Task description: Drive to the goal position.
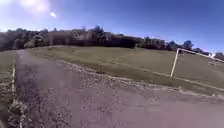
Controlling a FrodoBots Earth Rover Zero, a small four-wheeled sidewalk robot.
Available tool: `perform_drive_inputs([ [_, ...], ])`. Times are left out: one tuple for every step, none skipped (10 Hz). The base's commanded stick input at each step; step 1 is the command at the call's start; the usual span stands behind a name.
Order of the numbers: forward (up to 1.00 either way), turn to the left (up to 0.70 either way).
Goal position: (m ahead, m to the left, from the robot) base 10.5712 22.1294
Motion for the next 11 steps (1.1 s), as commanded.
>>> perform_drive_inputs([
  [0.7, 0.35],
  [0.7, 0.35],
  [0.7, 0.35],
  [0.7, 0.35],
  [0.7, 0.35],
  [0.7, 0.35],
  [0.7, 0.35],
  [0.7, 0.35],
  [0.7, 0.35],
  [0.7, 0.35],
  [0.7, 0.35],
])
